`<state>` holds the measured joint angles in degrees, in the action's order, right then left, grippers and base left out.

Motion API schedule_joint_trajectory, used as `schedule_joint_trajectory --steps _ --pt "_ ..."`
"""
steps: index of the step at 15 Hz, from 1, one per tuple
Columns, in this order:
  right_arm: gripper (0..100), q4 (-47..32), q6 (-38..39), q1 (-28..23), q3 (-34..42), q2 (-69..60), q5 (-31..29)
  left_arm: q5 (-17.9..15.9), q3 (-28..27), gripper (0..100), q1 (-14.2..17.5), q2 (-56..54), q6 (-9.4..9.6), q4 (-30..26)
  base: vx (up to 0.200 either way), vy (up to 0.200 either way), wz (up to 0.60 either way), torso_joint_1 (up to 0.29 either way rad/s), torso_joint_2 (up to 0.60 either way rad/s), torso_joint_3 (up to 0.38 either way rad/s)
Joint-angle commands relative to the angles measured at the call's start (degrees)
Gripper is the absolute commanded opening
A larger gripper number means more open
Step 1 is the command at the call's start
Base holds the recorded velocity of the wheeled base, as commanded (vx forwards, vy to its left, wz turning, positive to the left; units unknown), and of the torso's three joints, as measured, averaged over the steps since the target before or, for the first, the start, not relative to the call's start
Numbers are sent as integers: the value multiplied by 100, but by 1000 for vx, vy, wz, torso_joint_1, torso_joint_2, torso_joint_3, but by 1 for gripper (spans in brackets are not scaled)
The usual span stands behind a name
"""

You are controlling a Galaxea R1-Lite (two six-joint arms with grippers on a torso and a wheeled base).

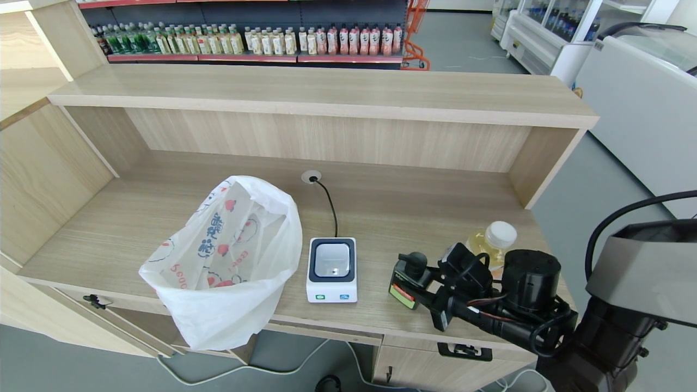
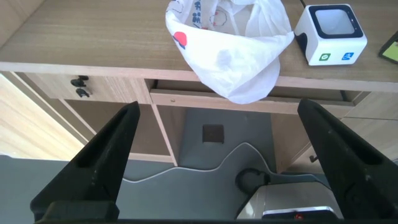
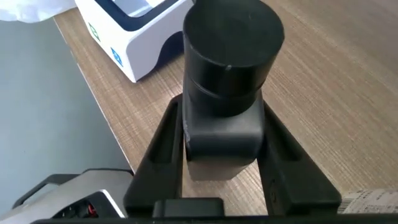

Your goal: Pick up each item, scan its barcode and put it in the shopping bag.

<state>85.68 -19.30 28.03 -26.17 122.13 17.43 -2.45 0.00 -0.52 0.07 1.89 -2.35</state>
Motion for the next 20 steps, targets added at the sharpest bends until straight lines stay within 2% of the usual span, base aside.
schedule_joint_trajectory --steps 1,4,6,10,11,12,13,14,17,20 --pt "0 -42 -13 -69 68 -347 6 -1 0 100 0 1 -4 -2 0 0 0 0 0 0" --pt "0 -359 5 -87 121 -1147 -3 -1 0 100 0 1 4 -2 0 0 0 0 0 0" --pt "0 -1123 -206 -175 174 -2105 -56 -1 0 100 0 1 4 -2 0 0 0 0 0 0" --pt "0 -3417 -1955 -254 359 -4329 -21 -1 0 100 0 1 -4 -2 0 0 0 0 0 0" --pt "0 -3698 -2430 -315 341 -4601 -12 -1 0 100 0 1 4 -2 0 0 0 0 0 0" --pt "0 -3874 -3221 -394 341 -4839 15 -1 0 100 0 1 4 -2 0 0 0 0 0 0" --pt "0 -3848 -3853 -412 332 -4918 208 -1 0 100 0 1 -4 -2 0 0 0 0 0 0" --pt "0 -3848 -4056 -412 323 -4926 313 -1 0 100 0 1 4 -2 0 0 0 0 0 0" --pt "0 -3848 -5778 -359 271 -4900 1386 -1 0 100 0 1 -4 -2 0 0 0 0 0 0" --pt "0 -3901 -6631 -403 306 -4759 2405 -1 0 100 0 1 -4 -2 0 0 0 0 0 0"
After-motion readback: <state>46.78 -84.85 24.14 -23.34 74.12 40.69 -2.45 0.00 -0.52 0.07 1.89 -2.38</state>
